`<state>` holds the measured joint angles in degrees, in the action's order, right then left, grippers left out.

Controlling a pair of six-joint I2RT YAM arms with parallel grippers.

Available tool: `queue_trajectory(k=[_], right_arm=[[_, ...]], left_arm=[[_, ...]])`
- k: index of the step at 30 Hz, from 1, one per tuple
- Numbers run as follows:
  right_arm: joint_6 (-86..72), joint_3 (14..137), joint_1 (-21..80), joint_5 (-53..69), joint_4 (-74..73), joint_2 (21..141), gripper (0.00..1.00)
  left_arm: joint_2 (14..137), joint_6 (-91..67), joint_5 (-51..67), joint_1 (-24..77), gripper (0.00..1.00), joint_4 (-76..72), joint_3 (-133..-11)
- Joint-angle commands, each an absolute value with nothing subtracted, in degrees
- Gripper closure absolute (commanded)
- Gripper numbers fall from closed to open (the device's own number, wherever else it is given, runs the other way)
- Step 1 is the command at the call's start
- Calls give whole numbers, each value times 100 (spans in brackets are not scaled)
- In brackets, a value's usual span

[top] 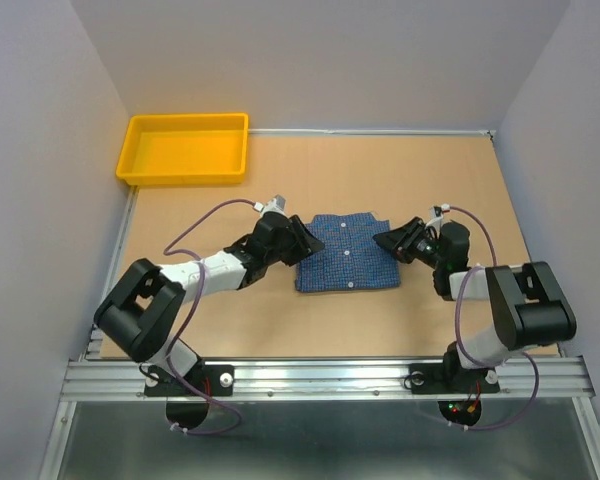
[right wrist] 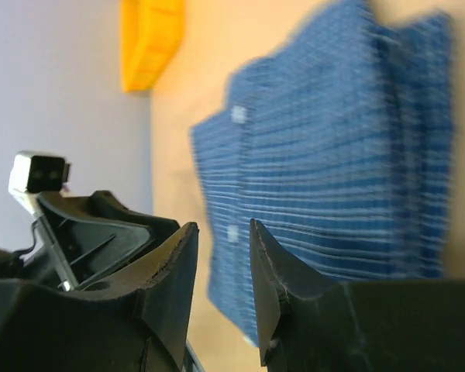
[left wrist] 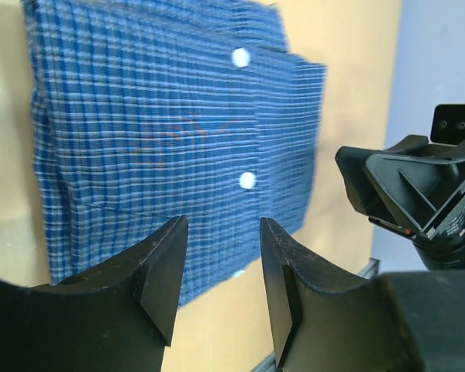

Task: Fold and stack the long sleeve shirts
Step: Fold the shirt

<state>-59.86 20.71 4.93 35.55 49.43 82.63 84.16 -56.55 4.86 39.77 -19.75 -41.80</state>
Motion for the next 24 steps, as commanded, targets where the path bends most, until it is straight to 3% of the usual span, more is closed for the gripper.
queue_trajectory(k=[1,8,11,12,14,15,18,20,24], right_arm=[[-5617,2145,457,3270,4790,8946,61],[-5292,1802,80,3190,5115,9589,62],[-5186,1714,-184,3401,5089,9327,59],[-5177,1662,-219,3454,5054,9038,58],[-4959,1722,-220,3507,4468,8615,54],[-4844,1888,-220,3420,3673,8413,52],[-4239,2248,-220,2999,1951,7465,43],[-3912,2390,-220,2743,1295,6814,33],[-3858,2557,-220,2374,92,5934,24]], left_arm=[[8885,-5502,466,3999,46,-2021,-4245],[9273,-5248,413,3841,45,-1890,-4227],[9054,-4774,299,3858,35,-1592,-4350],[8835,-4590,238,3885,26,-1486,-4403],[8606,-3826,-190,4068,19,-1030,-4727],[8422,-3484,-324,4156,10,-863,-4868],[8323,-2274,-816,4673,5,-230,-5439],[8393,-1421,-1317,4982,4,122,-5800],[8726,-547,-2116,5948,4,360,-6221]])
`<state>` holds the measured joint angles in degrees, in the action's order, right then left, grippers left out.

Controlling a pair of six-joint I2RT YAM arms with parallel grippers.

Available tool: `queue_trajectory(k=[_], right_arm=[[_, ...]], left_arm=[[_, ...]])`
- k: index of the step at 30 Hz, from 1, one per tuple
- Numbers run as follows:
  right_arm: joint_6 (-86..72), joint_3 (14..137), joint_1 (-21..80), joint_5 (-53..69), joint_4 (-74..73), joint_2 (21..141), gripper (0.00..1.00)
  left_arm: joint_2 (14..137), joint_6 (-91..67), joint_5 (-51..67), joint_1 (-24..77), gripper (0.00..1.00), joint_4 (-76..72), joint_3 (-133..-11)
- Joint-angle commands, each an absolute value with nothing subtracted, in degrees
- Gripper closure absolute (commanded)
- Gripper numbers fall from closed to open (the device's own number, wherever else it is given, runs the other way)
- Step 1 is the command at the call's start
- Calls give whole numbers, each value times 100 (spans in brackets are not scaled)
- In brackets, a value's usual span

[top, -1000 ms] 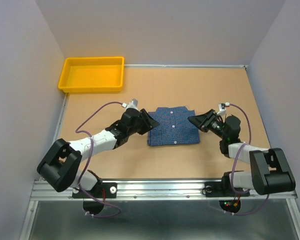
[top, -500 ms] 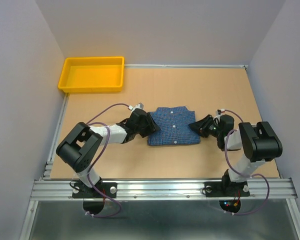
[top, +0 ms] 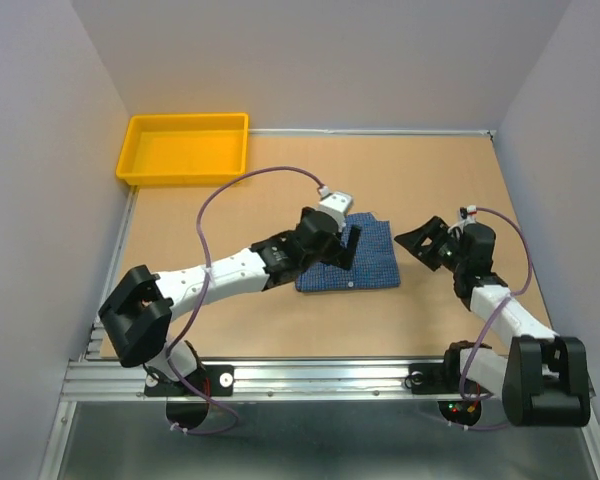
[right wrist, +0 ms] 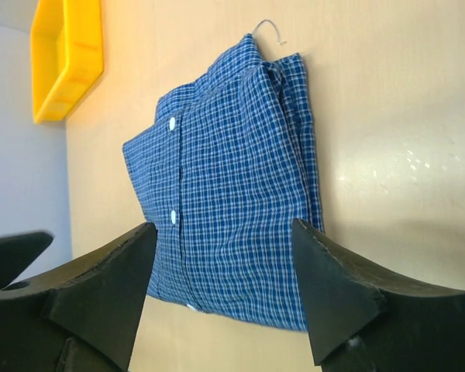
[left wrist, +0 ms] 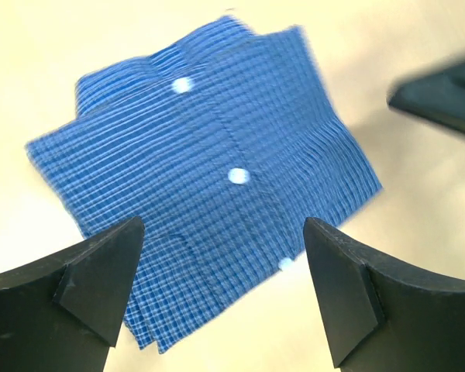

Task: Fold and stack the long sleeve shirts
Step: Fold the shirt

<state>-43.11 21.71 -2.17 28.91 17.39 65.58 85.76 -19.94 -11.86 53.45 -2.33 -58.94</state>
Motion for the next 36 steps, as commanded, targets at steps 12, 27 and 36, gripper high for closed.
queue_trajectory(k=[12,27,36], right_arm=[[-3367,3006,-220,1714,-1652,5071,26],[-3031,2910,341,2285,-898,6837,50],[-4147,2689,2141,1952,437,7391,66]], left_arm=[[10546,-922,-2364,6530,25,641,-7637],[10468,-1749,-2065,6214,39,1002,-6962],[9916,-836,-1951,5521,34,967,-6469]])
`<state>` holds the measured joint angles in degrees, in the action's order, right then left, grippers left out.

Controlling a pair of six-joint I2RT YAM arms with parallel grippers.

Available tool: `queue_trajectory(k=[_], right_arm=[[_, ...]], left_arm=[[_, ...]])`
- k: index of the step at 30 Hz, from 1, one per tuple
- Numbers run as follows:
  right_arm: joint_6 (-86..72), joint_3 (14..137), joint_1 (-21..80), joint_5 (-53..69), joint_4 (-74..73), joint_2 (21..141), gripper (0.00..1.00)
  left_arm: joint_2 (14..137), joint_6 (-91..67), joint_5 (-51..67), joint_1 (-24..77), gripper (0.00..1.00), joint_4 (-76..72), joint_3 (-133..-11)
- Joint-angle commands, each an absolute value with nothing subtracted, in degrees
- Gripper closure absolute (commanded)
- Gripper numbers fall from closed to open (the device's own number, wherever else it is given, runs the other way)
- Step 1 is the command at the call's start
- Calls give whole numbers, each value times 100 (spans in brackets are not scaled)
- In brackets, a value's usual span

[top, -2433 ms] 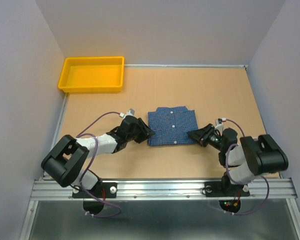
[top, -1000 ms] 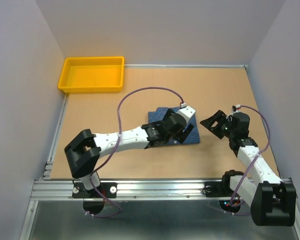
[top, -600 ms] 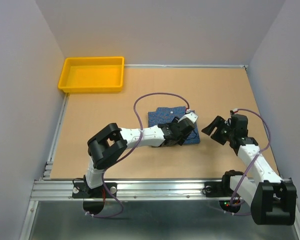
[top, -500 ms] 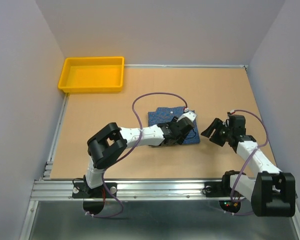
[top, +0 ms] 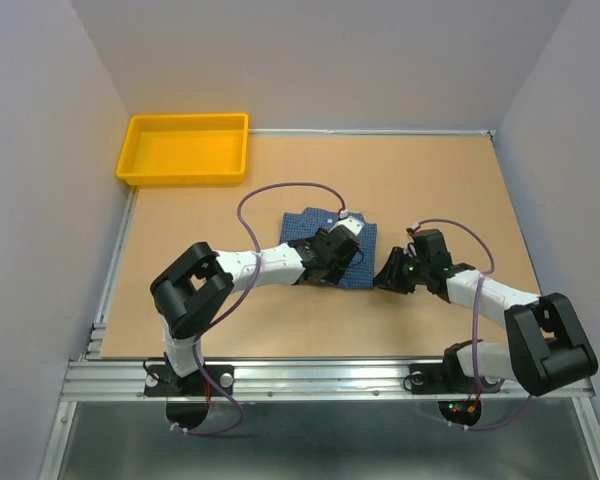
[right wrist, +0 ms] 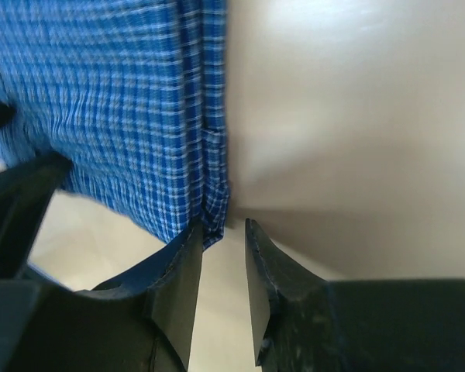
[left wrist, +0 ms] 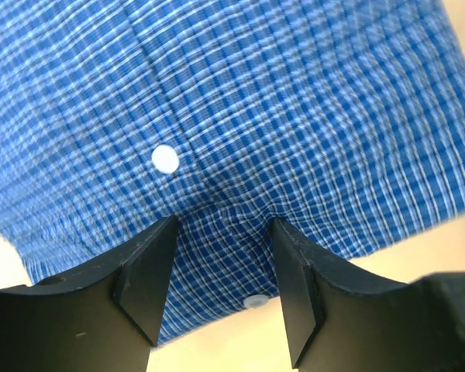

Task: Fold and stack the long sleeve shirts
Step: Fold the shirt

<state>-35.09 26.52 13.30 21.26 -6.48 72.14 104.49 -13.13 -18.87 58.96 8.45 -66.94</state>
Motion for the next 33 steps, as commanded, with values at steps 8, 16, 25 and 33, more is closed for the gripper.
queue_trajectory(k=[8,16,25,33], right_arm=[[-4843,3348,3866,1476,1072,8226,67],[-5439,2815,3385,747,659,6718,45],[-6231,2048,2760,563,633,5468,21],[-6539,1741,2628,185,519,4650,15]], left_arm=[[8957,-1010,-2284,4896,23,1098,-5881],[7744,-1195,-1934,5035,16,1099,-5564],[8463,-423,-2232,6678,10,1291,-5625],[9386,166,-3049,7277,21,1591,-5889]])
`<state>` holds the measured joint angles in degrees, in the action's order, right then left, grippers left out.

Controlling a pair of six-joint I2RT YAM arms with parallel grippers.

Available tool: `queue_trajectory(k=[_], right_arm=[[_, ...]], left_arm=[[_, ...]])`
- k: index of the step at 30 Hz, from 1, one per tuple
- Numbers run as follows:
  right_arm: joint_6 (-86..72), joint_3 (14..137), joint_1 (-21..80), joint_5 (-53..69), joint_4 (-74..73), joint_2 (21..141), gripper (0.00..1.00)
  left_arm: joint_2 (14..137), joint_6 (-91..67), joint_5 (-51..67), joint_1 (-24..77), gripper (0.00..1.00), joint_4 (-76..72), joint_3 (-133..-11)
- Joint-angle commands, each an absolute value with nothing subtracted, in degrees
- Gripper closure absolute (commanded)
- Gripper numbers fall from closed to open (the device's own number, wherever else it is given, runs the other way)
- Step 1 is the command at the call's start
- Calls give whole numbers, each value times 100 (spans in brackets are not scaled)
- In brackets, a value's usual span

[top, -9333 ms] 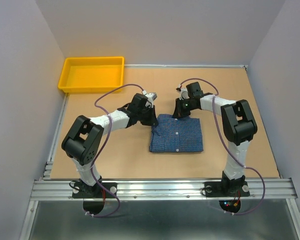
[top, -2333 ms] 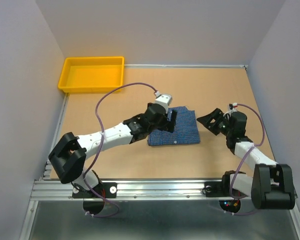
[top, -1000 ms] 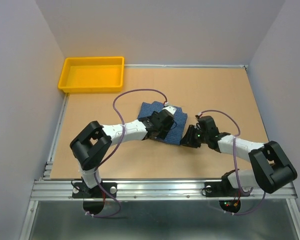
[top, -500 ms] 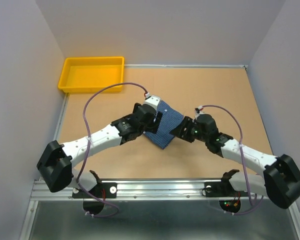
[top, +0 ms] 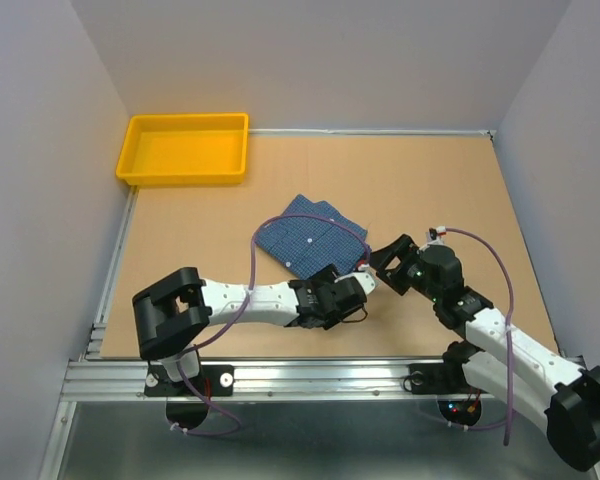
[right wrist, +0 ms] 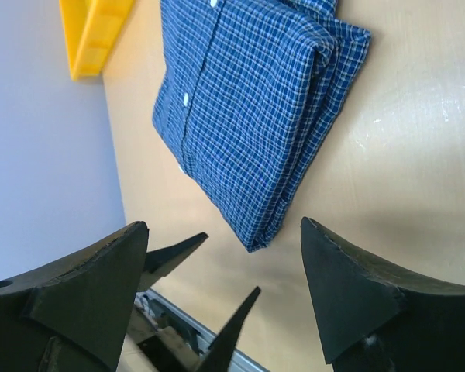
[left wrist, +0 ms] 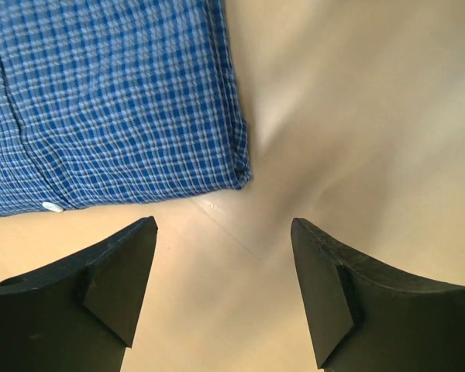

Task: Fold and stack the long sleeve shirts
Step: Fold the shirt

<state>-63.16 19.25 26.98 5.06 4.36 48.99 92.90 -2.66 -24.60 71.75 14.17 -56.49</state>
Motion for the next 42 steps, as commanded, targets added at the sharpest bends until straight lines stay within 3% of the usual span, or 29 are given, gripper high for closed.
queue_trajectory(k=[1,14,17,18,21,24,28,33,42], right_arm=[[-6565,1705,2619,124,492,4606,15],[-6697,1512,2514,-175,361,4149,15],[-6706,1459,2496,-289,343,4026,15],[-6723,1450,2487,-307,343,4043,15],[-6785,1459,2461,-325,351,4209,14],[-6873,1512,2461,-316,352,4421,10],[-6864,1678,2461,-264,570,4859,2],[-7223,1767,2452,-44,1044,5519,0],[-7769,1555,2452,905,3240,7107,0]], left_arm=[[9448,341,-3076,7321,21,1486,-5863],[10327,958,-3586,7541,22,1002,-5976],[10494,976,-3744,7550,33,914,-5968],[10538,976,-3744,7550,48,888,-5976],[10512,906,-3796,7550,73,861,-6038],[10380,756,-3771,7550,79,870,-6021],[10012,589,-3516,7541,96,791,-6029],[9651,396,-3209,7488,100,703,-6038],[9439,97,-2725,7348,100,721,-6126]])
